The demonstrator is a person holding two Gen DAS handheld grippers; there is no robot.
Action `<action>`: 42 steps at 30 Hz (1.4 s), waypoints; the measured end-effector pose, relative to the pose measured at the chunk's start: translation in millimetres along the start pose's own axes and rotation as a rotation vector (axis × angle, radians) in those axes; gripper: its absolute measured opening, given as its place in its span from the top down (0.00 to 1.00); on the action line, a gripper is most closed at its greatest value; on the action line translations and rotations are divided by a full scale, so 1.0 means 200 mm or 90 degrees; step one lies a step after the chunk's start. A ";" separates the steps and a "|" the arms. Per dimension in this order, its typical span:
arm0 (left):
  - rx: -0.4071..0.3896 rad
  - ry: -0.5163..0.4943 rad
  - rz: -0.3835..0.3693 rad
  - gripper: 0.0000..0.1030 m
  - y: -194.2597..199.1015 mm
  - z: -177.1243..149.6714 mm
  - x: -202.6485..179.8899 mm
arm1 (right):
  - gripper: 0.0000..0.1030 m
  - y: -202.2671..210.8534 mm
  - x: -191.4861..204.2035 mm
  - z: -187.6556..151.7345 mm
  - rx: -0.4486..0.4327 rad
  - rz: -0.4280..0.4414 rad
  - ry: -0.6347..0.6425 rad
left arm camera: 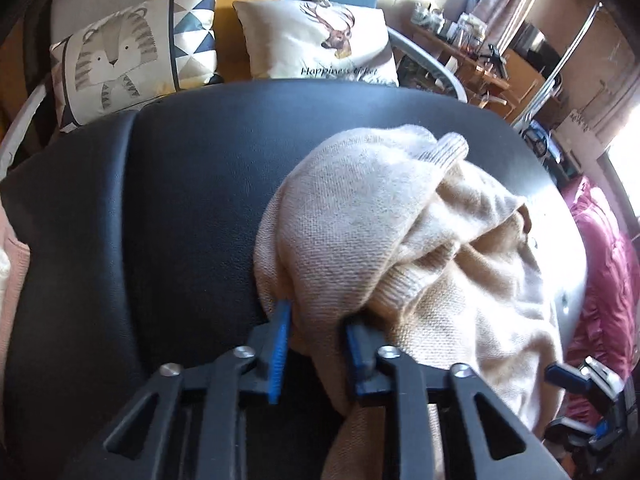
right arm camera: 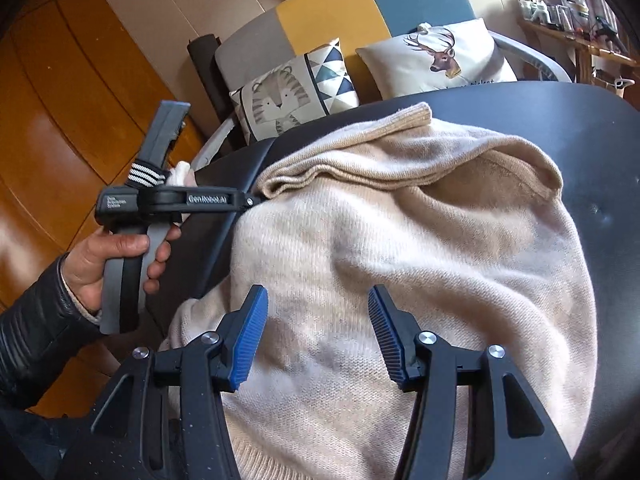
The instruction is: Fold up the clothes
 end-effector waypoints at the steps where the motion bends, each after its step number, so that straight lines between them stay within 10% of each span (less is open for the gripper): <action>1: -0.006 -0.001 -0.001 0.87 0.01 0.00 0.00 | 0.46 -0.01 0.00 -0.01 0.002 -0.003 0.002; 27: -0.323 0.168 0.055 0.96 0.96 -0.11 0.51 | 0.46 -0.04 0.04 -0.01 0.004 -0.020 0.026; 33: -0.299 0.128 0.065 0.96 0.98 -0.15 0.52 | 0.46 -0.10 0.23 0.14 -0.002 -0.036 0.115; 42: -0.142 0.019 0.054 0.85 0.50 -0.05 0.48 | 0.46 -0.25 0.46 0.38 -0.010 -0.043 0.217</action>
Point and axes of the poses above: each gripper's, at about its wrist camera, not at the fingertips, and y roughly against the way its jaws point, x to its left, z to its top, the point moved 5 cm from there along -y, roughly the way its jaws point, and after that the axes turned 5 degrees about x, right-handed, at the moved point
